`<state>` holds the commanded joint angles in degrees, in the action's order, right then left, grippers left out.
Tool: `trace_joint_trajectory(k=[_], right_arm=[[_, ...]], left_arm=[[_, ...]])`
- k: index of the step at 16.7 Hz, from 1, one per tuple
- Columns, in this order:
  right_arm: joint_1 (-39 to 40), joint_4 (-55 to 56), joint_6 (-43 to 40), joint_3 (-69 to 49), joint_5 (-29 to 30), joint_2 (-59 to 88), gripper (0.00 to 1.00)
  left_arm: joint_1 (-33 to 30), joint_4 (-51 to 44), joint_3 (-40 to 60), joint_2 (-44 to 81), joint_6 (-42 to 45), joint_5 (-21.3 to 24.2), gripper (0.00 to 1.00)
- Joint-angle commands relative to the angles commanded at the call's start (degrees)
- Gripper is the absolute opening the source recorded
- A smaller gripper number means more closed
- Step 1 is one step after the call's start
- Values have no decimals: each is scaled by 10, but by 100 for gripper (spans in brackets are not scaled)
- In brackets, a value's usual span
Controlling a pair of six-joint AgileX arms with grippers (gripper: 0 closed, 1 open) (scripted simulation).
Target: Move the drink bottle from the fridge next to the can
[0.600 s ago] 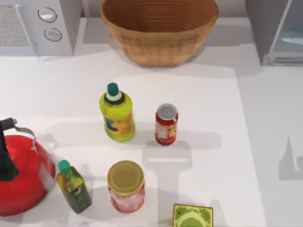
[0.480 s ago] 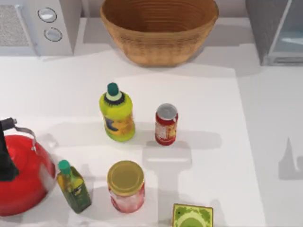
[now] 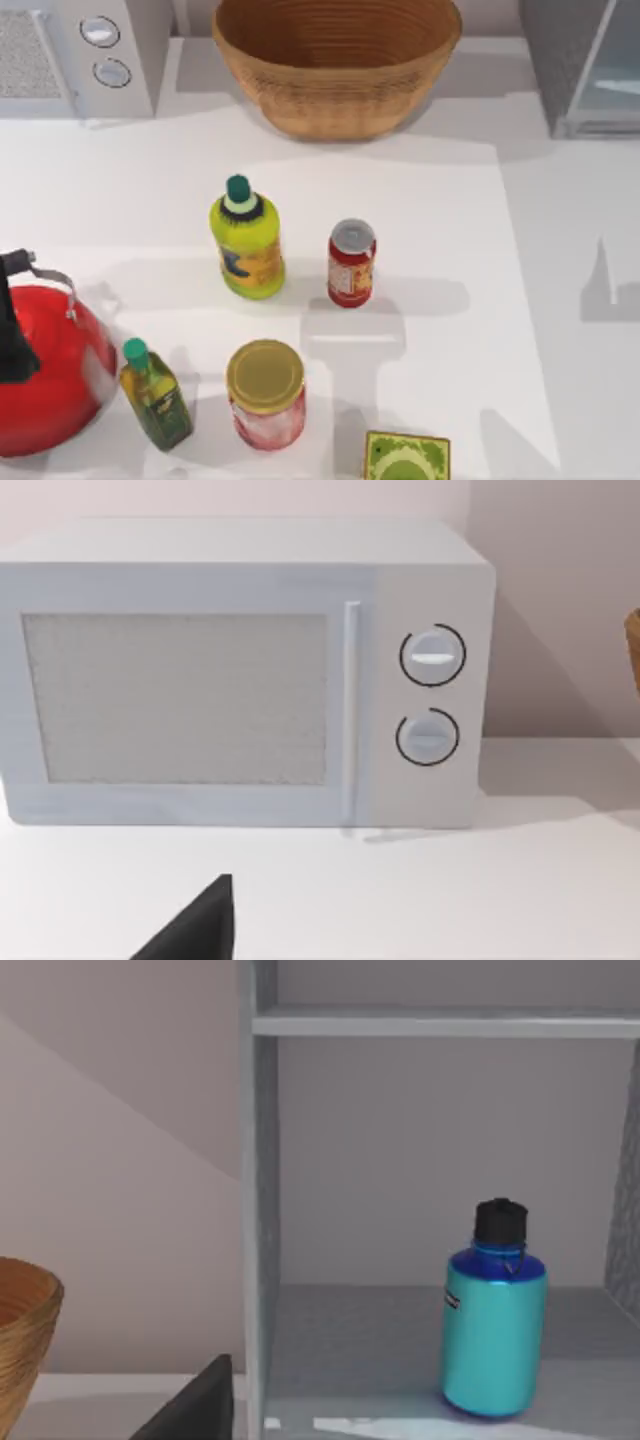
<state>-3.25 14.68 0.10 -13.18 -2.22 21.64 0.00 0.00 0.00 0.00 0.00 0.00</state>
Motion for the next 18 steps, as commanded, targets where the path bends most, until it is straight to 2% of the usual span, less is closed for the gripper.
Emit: trace_joint_trajectory(k=[12, 18], right_arm=[[-77, 379, 5, -338, -72, 787, 100], [-104, 506, 5, -452, -94, 1025, 100]], left_arm=[[0, 0, 0, 0, 0, 0, 100], [0, 0, 0, 0, 0, 0, 100]])
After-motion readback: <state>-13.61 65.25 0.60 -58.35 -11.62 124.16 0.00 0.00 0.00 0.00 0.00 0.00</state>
